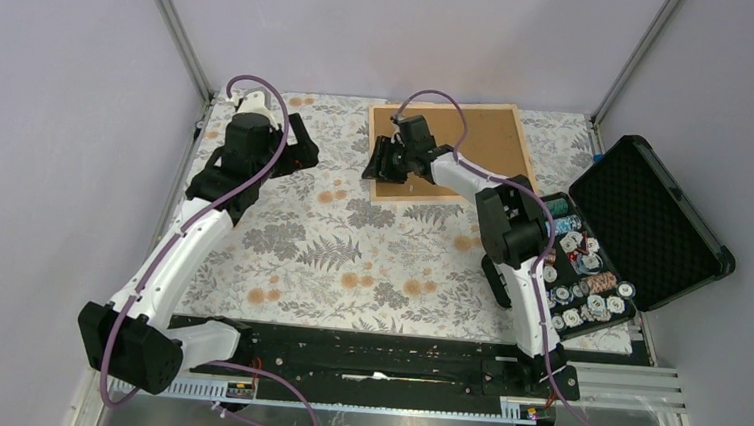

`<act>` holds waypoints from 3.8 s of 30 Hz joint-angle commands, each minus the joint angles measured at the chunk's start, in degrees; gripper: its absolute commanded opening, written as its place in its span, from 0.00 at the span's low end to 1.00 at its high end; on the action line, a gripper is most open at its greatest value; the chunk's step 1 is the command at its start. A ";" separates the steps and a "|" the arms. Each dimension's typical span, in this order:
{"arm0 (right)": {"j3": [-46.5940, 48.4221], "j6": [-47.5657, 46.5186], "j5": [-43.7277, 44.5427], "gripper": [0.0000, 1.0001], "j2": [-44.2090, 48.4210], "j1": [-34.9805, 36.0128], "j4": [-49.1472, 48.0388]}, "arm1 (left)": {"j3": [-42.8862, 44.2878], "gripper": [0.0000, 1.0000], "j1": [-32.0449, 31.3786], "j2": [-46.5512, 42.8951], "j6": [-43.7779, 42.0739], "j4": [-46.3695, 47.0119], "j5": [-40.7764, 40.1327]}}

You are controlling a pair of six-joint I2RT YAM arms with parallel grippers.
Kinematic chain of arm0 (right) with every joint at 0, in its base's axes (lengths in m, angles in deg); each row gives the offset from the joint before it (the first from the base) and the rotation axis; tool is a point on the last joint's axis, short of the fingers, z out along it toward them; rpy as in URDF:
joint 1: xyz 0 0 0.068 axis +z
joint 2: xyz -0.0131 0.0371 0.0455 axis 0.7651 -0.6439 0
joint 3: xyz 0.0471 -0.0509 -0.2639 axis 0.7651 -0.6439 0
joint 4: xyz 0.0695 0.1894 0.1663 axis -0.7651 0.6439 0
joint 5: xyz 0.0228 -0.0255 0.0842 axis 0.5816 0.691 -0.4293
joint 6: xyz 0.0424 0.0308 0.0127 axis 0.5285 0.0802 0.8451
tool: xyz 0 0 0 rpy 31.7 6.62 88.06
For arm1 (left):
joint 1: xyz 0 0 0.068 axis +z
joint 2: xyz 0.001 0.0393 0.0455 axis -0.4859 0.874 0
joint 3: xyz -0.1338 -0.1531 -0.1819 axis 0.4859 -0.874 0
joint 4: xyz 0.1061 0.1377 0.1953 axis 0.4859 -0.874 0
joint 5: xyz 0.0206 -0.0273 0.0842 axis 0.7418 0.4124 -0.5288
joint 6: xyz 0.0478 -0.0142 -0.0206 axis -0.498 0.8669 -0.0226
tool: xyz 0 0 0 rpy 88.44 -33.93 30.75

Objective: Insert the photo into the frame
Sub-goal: Turn over the photo frame item on the photo frame, then move the photo frame to the center of the board, then adjust the photo frame at the center of the board.

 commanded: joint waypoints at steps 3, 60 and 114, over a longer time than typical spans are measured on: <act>1.18 -5.59 5.59 0.56 -0.34 3.13 12.35 | -0.17 0.99 0.60 0.67 0.44 3.27 2.01; -33.85 -25.65 1.64 0.73 28.04 19.24 4.35 | -0.70 0.99 5.04 1.22 0.36 3.67 1.42; -38.05 34.41 41.76 0.45 27.02 7.62 18.89 | -2.15 0.99 7.72 -1.50 2.21 10.51 26.34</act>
